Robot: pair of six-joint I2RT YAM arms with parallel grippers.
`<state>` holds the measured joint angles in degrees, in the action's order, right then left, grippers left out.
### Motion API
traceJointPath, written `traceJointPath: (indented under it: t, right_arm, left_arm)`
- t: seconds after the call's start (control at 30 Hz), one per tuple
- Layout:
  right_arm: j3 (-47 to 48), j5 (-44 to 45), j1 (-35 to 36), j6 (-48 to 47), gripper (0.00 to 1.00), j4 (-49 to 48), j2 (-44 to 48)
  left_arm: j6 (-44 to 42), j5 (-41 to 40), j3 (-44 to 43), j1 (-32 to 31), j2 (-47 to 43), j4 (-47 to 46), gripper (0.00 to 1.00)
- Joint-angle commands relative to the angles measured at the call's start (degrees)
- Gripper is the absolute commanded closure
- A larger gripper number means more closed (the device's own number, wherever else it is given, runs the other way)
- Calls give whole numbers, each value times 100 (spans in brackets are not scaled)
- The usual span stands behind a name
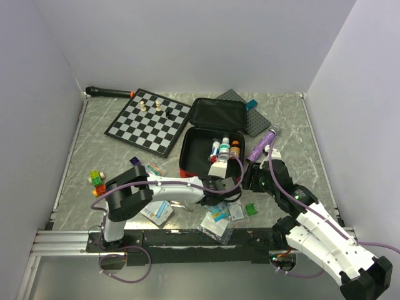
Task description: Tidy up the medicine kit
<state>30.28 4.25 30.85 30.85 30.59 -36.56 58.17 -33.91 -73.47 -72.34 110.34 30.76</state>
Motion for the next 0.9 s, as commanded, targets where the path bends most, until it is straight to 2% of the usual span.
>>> traceJointPath:
  t: [0.0,0.23,0.3,0.4,0.5,0.6,0.73,0.87]
  right_arm:
    - [-40,49,-18,53,40,-9,8]
    - [-31,-38,-18,17,40,-123,-132]
    - [-5,-47,-18,-9,40,-150,-141]
    - [39,-47,-18,-35,40,-176,-168]
    - [30,-38,-18,-44,40,-185,-159]
    - [13,-30,-18,-53,40,-185,-159]
    - [135,-3,-18,-106,40,-150,-159]
    - [241,-3,-35,-123,40,-185,-62]
  left_arm:
    - [27,-685,236,-280,-925,122,59]
    - [169,-1372,649,-431,-2226,466,58]
    - [-295,-1216,711,-142,-2421,221,59]
    - [-980,-532,685,665,-2448,-235,59]
    - [-1684,242,562,1430,-2229,-816,60]
    - [-2256,621,115,1853,-1729,-1256,61]
    - [-2819,876,-421,2284,-973,-1529,61]
    - [-3013,1378,-992,2803,-243,-1363,61]
